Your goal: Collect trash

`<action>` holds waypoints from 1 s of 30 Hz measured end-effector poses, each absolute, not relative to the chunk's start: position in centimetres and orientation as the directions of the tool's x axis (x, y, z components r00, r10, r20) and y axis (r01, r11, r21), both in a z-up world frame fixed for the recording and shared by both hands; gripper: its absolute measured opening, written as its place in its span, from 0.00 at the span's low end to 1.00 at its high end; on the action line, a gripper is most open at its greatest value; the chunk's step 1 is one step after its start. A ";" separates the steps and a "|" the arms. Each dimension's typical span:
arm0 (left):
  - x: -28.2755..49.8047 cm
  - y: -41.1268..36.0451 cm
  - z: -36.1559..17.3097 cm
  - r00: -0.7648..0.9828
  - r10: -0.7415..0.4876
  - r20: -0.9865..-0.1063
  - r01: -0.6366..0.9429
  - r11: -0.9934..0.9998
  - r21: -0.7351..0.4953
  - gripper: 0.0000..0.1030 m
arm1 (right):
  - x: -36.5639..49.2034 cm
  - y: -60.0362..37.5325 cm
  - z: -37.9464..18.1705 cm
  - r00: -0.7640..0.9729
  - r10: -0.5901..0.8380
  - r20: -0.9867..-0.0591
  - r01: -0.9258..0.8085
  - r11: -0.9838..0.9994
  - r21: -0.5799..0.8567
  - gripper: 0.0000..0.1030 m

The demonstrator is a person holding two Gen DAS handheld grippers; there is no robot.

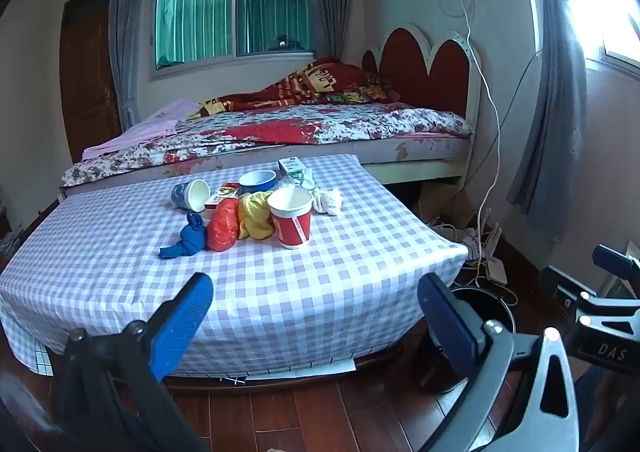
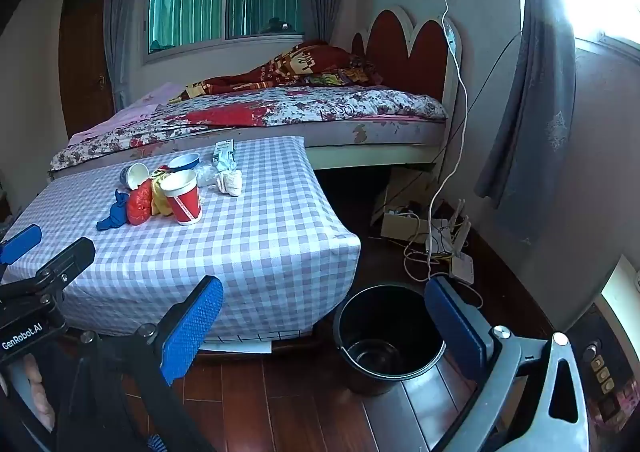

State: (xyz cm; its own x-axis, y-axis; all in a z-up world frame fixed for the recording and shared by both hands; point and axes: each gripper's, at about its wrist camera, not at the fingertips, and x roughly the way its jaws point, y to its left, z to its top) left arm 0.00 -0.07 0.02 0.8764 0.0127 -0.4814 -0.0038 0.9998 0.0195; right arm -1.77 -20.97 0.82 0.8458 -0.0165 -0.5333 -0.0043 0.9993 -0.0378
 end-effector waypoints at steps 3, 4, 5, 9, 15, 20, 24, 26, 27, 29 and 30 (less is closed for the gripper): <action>0.1 -0.2 0.1 0.875 0.002 -0.483 0.004 1.000 0.012 0.99 | -1.8 -20.4 0.5 0.846 -0.030 -0.533 0.003 0.999 -0.052 0.99; 0.1 -0.2 0.1 0.875 -0.001 -0.483 0.007 1.000 0.011 0.99 | -2.0 -20.4 0.4 0.850 -0.028 -0.526 0.001 0.999 -0.052 0.99; -0.2 0.3 0.0 0.878 -0.003 -0.479 0.004 1.000 0.001 0.99 | -1.6 -21.0 0.7 0.839 -0.006 -0.544 -0.004 1.000 -0.017 0.99; -0.1 0.0 -0.2 0.876 0.006 -0.482 -0.003 1.000 0.006 0.99 | -1.7 -21.0 0.9 0.838 -0.007 -0.546 -0.005 1.000 -0.021 0.99; -0.2 0.0 -0.3 0.874 0.004 -0.487 -0.003 1.000 0.003 0.99 | -1.6 -20.9 0.7 0.838 -0.009 -0.546 -0.002 1.000 -0.020 0.99; -0.2 0.0 -0.4 0.872 0.001 -0.489 -0.001 1.000 0.000 0.99 | -1.7 -21.1 0.7 0.837 -0.006 -0.546 -0.004 1.000 -0.018 0.99; -0.2 0.0 -0.7 0.872 0.001 -0.490 0.000 1.000 0.002 0.99 | -1.8 -21.1 0.8 0.838 -0.009 -0.546 -0.001 1.000 -0.018 0.99; -0.2 0.0 -0.6 0.872 0.005 -0.490 -0.004 1.000 0.003 0.99 | -1.7 -21.1 0.8 0.837 -0.010 -0.547 0.000 1.000 -0.018 0.99; -0.2 0.0 -0.7 0.872 0.004 -0.489 -0.004 1.000 0.002 0.99 | -1.7 -21.1 0.9 0.837 -0.009 -0.547 -0.001 1.000 -0.018 0.99; -0.2 0.0 -0.6 0.871 0.003 -0.491 -0.002 1.000 0.003 0.99 | -1.8 -21.1 0.9 0.837 -0.010 -0.547 0.000 1.000 -0.017 0.99; -0.2 0.0 -0.6 0.871 0.004 -0.491 -0.003 1.000 0.003 0.99 | -1.8 -21.1 0.9 0.837 -0.010 -0.547 0.000 1.000 -0.018 0.99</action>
State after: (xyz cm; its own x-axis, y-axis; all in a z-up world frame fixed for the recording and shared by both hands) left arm -0.17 0.00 -0.62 0.8714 0.0041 -0.4906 -0.0031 1.0000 0.0028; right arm -1.75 -21.11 0.87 0.8373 -0.0099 -0.5466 0.0003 0.9998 -0.0176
